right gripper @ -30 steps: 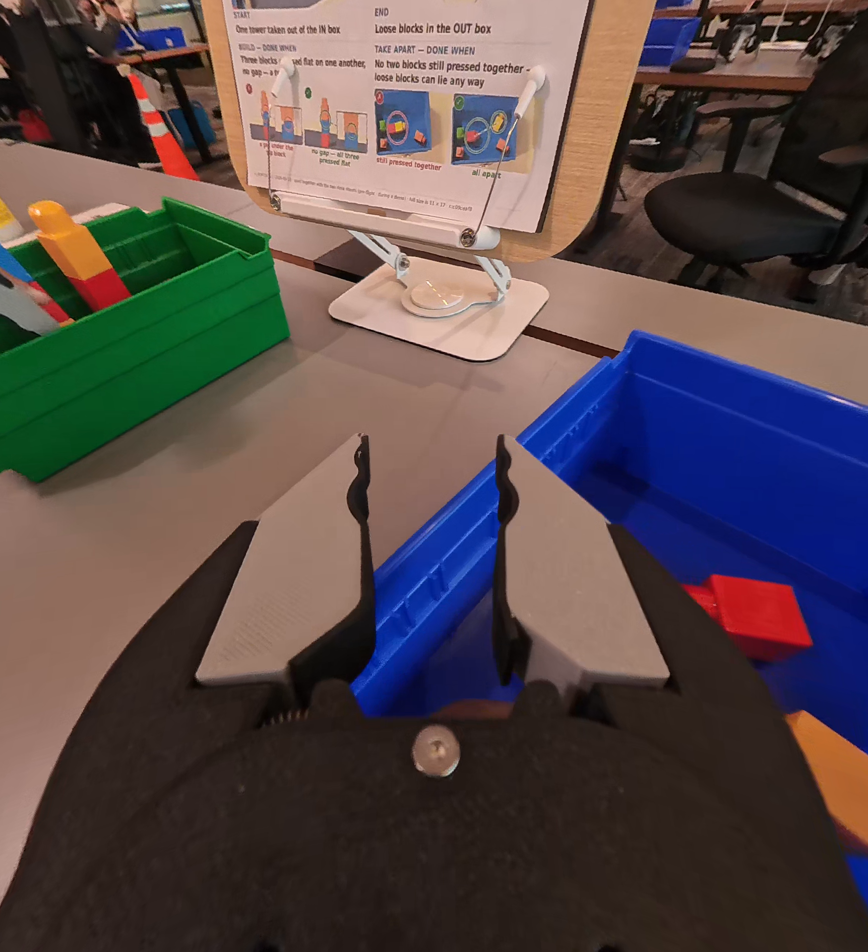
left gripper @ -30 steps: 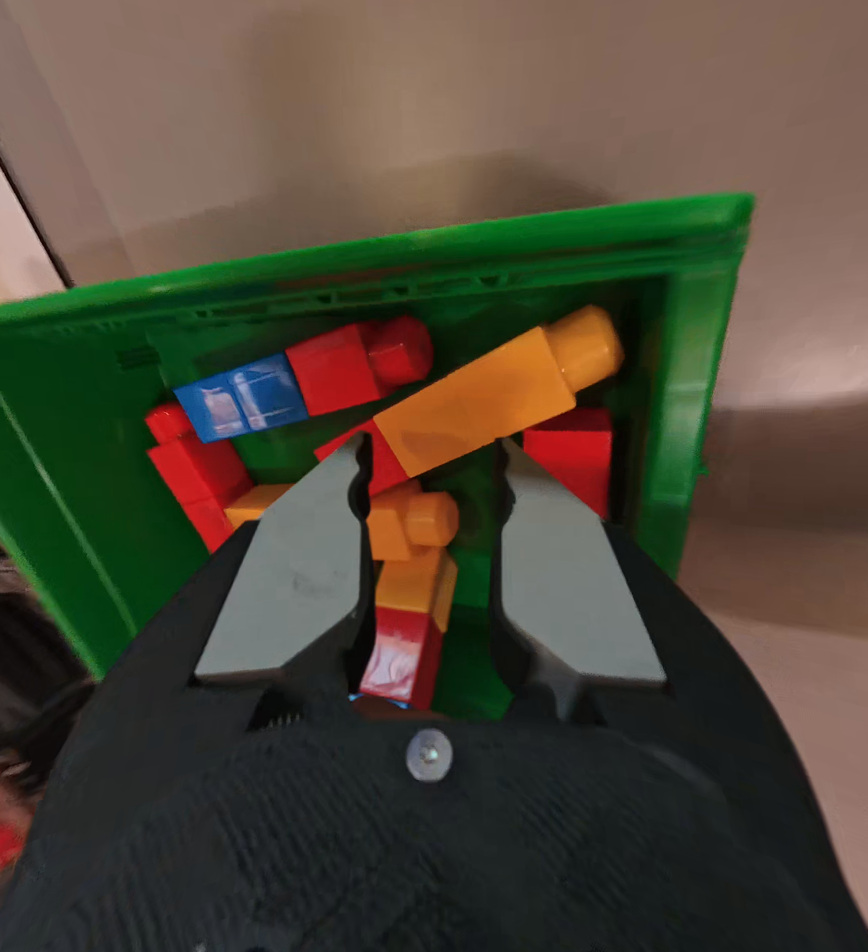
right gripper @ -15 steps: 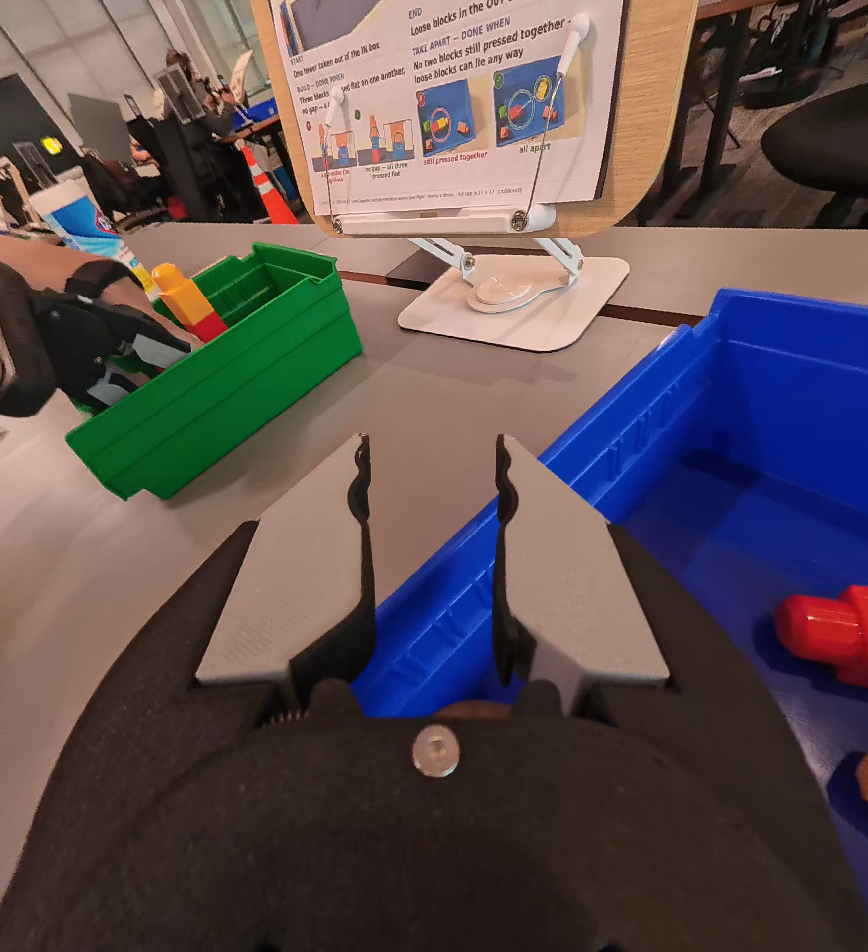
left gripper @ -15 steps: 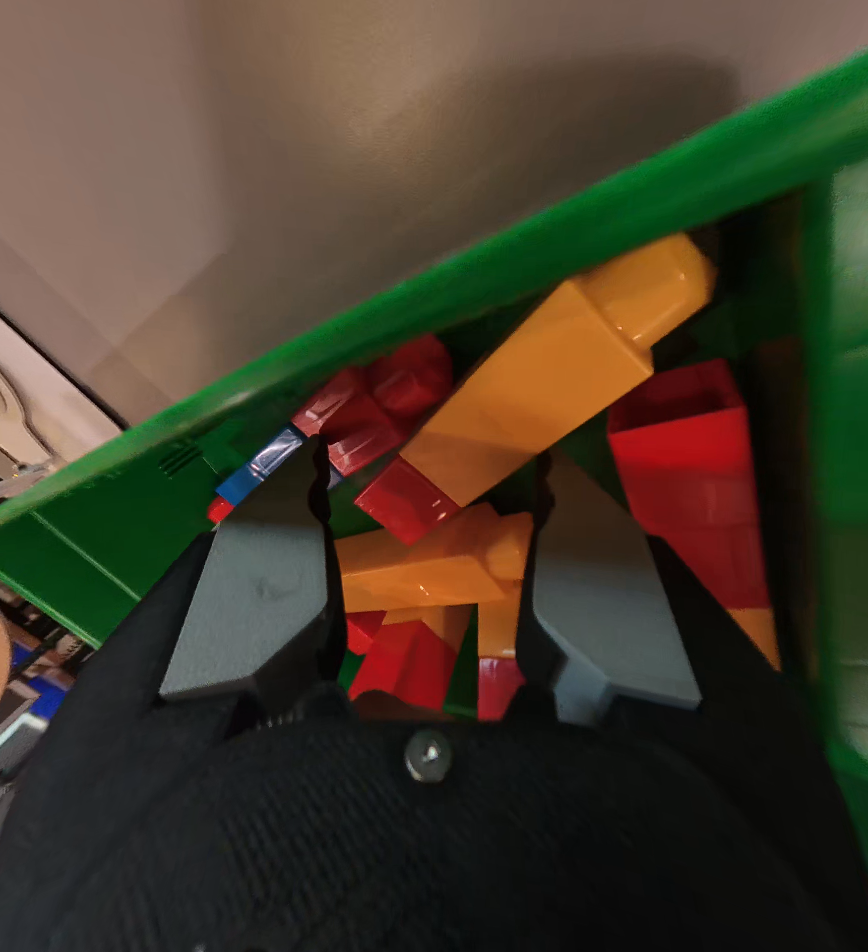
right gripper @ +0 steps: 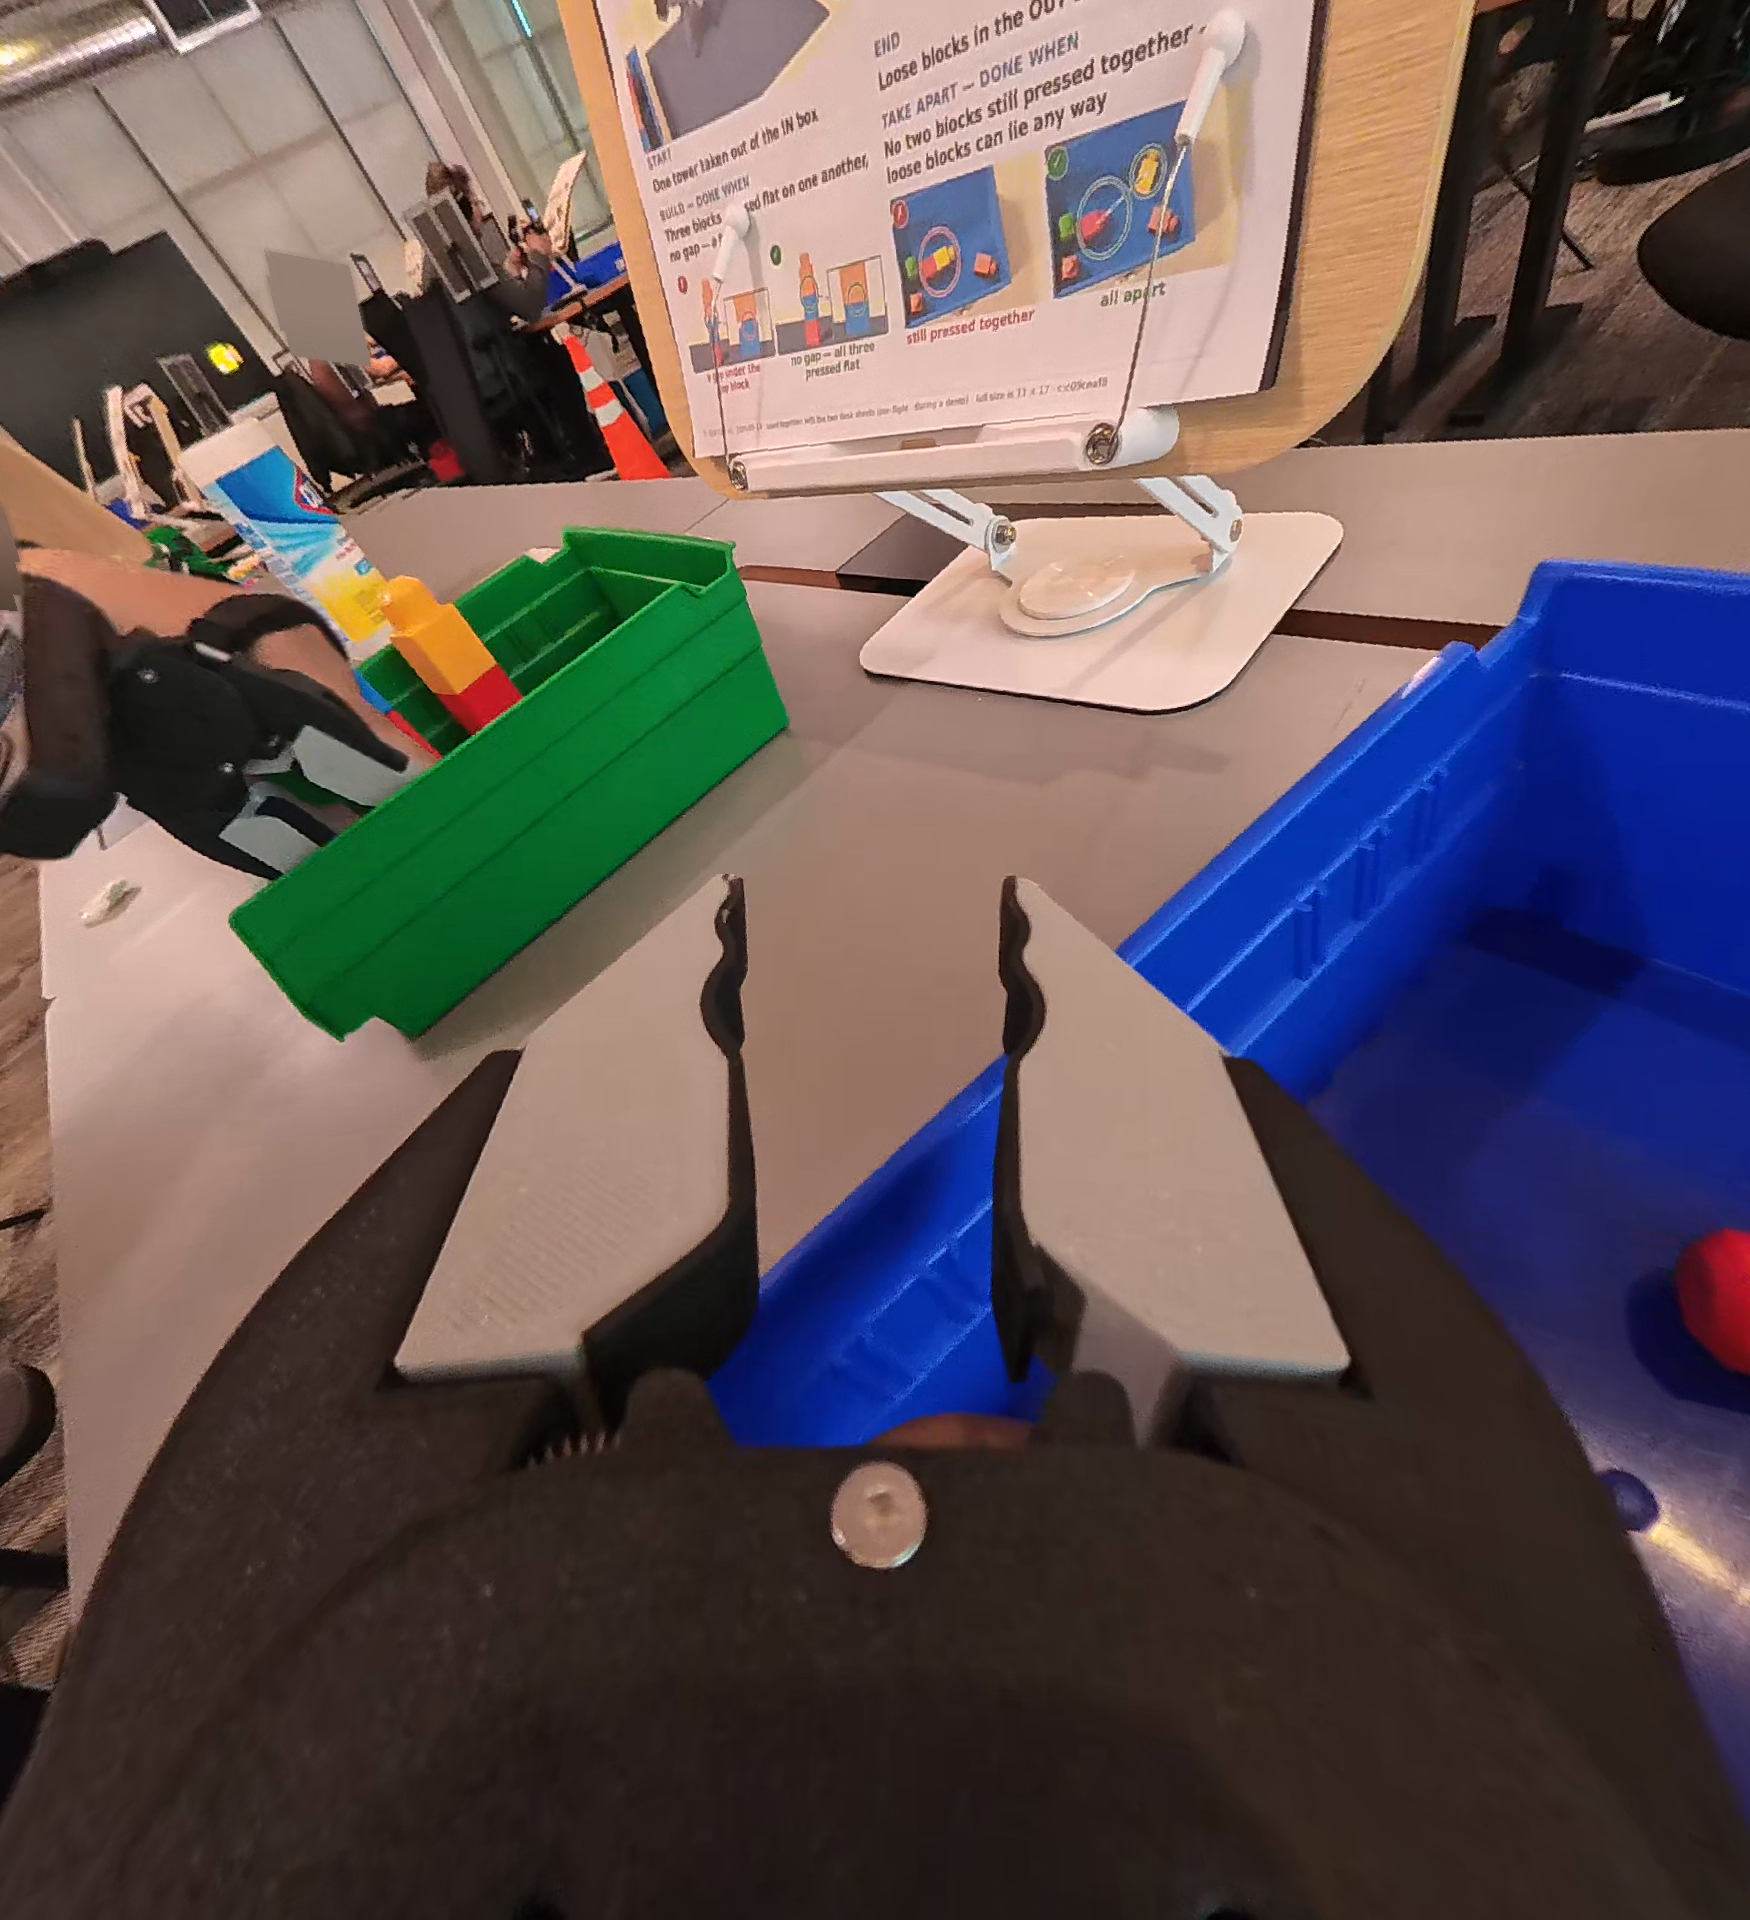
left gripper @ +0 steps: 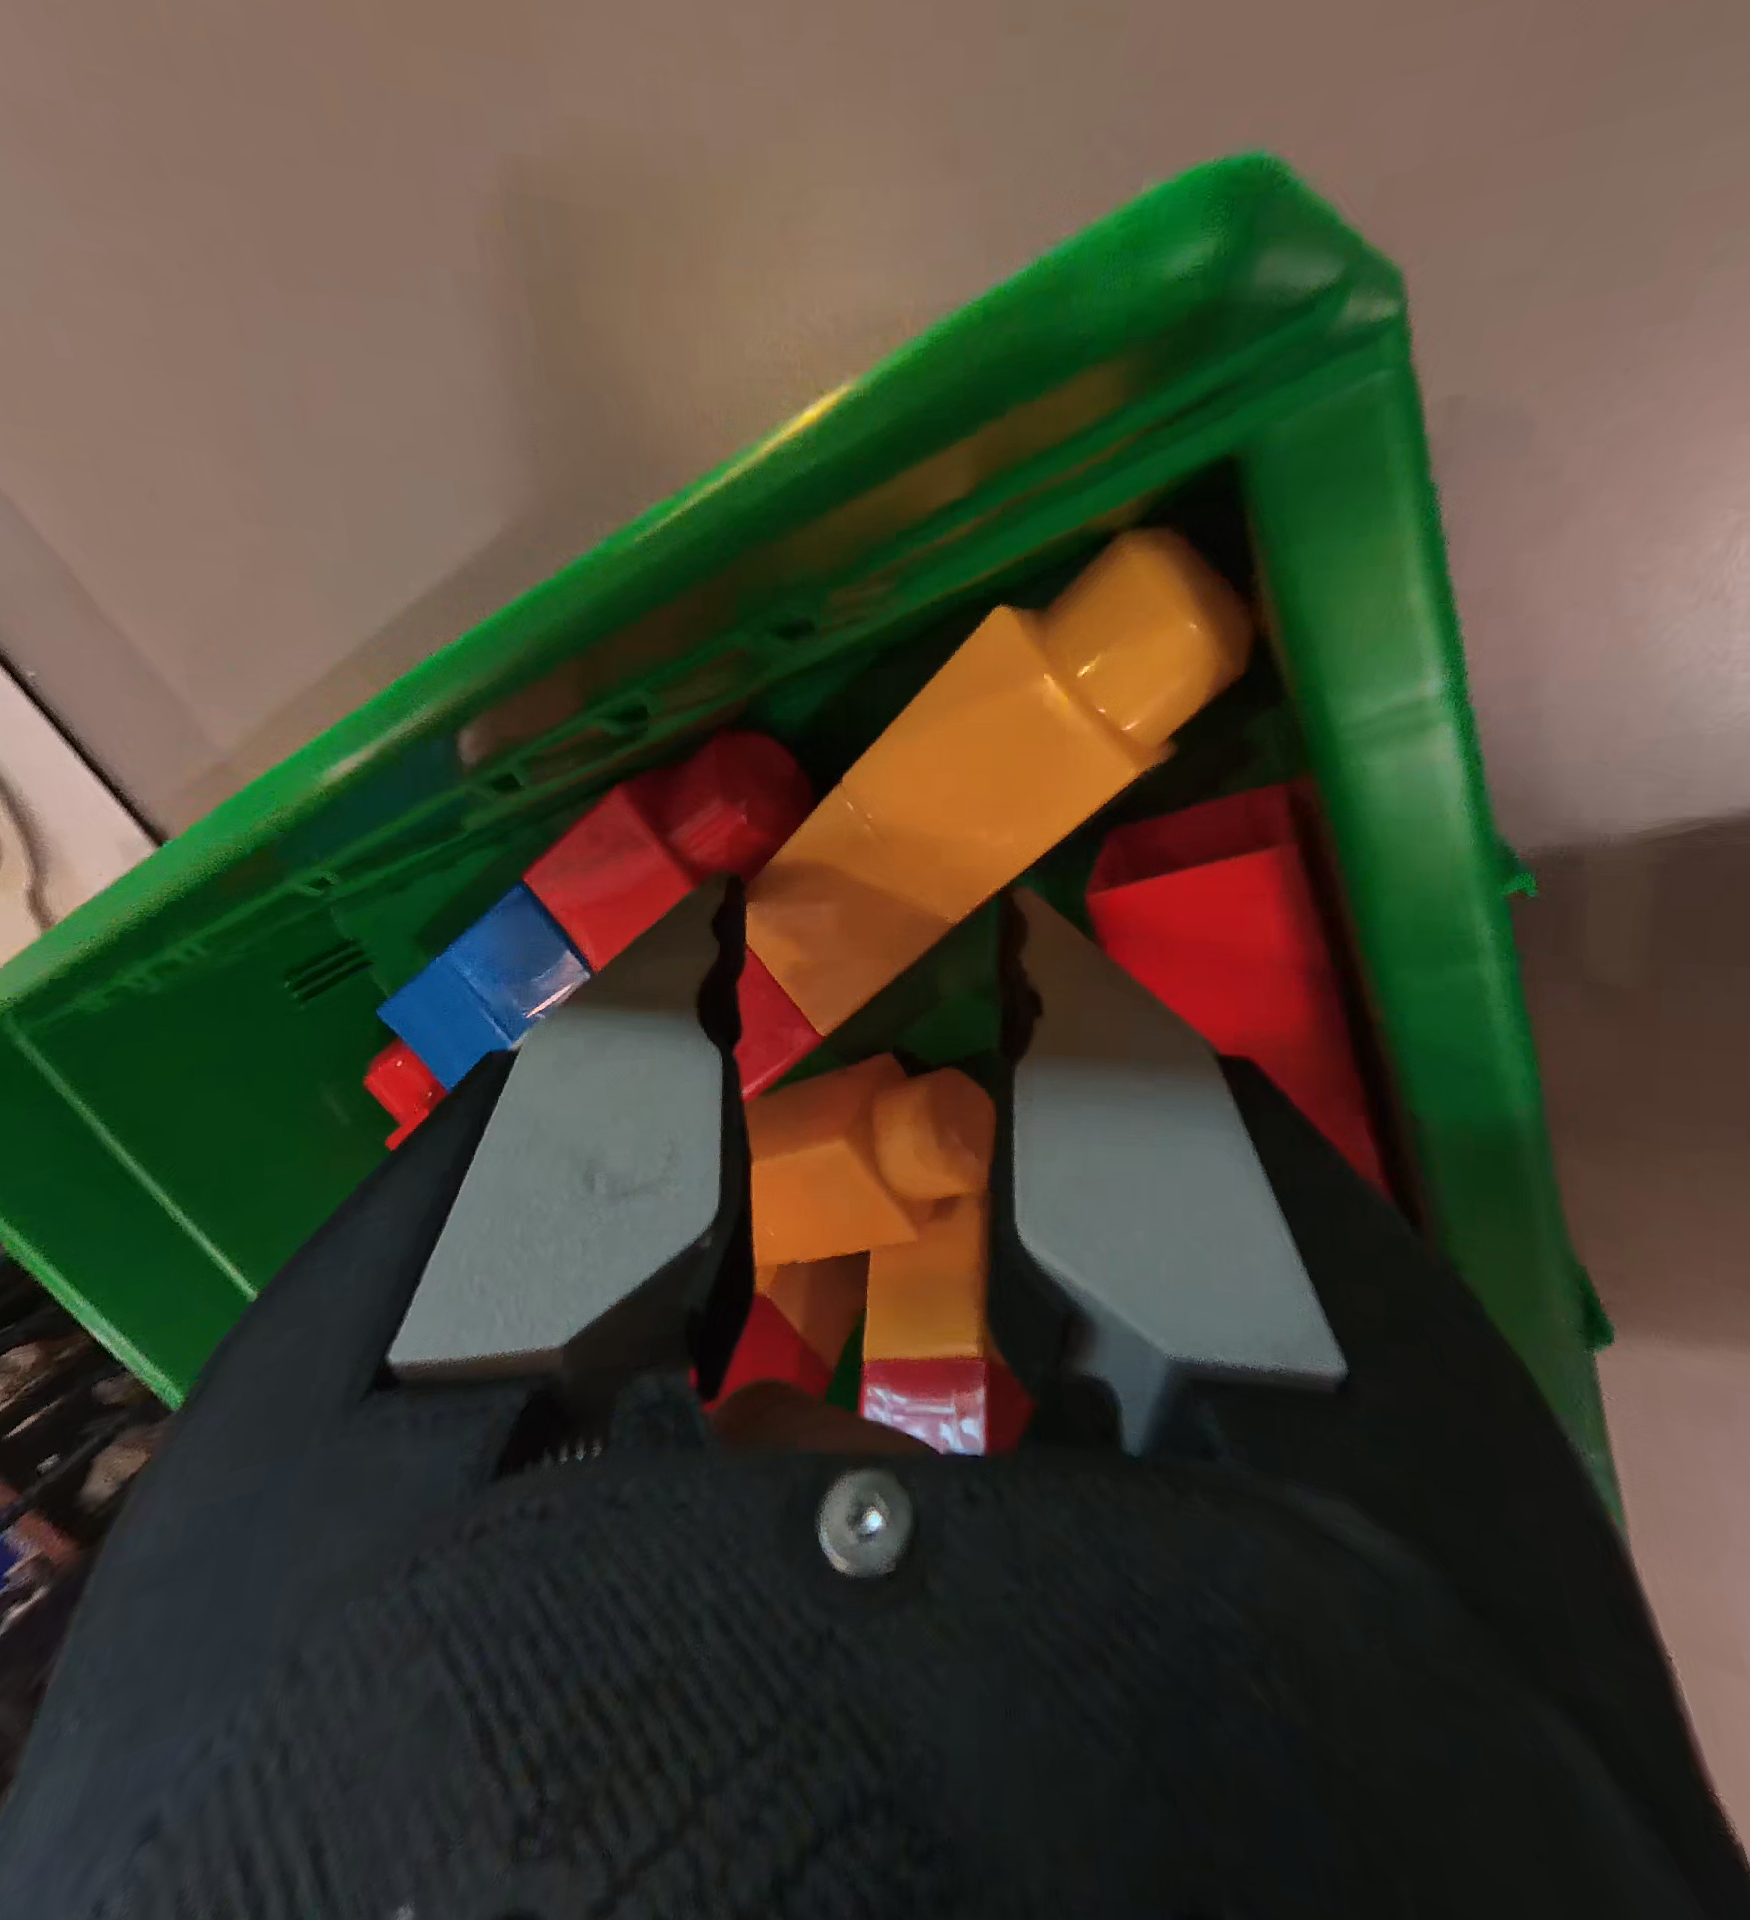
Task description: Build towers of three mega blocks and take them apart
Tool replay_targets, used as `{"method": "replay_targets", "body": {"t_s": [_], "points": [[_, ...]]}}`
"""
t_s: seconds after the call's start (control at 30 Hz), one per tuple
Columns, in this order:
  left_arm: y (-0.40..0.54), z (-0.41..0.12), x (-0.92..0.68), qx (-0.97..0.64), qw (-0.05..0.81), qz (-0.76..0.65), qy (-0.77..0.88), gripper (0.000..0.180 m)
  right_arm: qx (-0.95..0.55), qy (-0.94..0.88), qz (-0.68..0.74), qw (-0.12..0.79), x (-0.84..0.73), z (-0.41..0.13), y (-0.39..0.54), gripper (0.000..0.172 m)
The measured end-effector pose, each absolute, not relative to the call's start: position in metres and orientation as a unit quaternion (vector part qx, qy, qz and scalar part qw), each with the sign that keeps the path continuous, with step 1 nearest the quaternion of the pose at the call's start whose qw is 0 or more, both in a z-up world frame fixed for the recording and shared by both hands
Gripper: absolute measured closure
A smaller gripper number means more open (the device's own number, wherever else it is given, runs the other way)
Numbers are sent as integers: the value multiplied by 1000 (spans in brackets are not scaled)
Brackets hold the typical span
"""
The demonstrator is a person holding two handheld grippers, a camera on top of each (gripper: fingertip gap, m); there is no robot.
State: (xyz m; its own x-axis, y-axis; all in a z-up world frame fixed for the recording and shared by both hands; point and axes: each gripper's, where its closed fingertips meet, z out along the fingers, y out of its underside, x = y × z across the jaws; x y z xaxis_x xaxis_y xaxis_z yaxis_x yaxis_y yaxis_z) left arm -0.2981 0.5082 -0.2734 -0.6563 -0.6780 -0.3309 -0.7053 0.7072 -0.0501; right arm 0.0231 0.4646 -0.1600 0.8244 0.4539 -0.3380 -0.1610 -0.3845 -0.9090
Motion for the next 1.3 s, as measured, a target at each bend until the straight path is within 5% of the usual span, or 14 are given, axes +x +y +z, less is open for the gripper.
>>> {"method": "replay_targets", "body": {"t_s": [0.4,0.7,0.87,0.93,1.3], "points": [[510,-289,-319,-440,7,42,897,140,-775,-88,303,548,25,-157,463,125],[520,-205,-303,-531,277,-77,797,142,-750,-145,333,553,0,-144,452,121],[510,-78,-263,-530,554,-259,587,142,-709,-215,355,571,-26,-125,434,119],[493,-37,-241,-548,594,-354,470,143,-691,-243,363,576,-38,-118,425,118],[384,-134,-74,-597,347,-588,422,143,-610,-325,430,581,-82,-92,384,111]]}}
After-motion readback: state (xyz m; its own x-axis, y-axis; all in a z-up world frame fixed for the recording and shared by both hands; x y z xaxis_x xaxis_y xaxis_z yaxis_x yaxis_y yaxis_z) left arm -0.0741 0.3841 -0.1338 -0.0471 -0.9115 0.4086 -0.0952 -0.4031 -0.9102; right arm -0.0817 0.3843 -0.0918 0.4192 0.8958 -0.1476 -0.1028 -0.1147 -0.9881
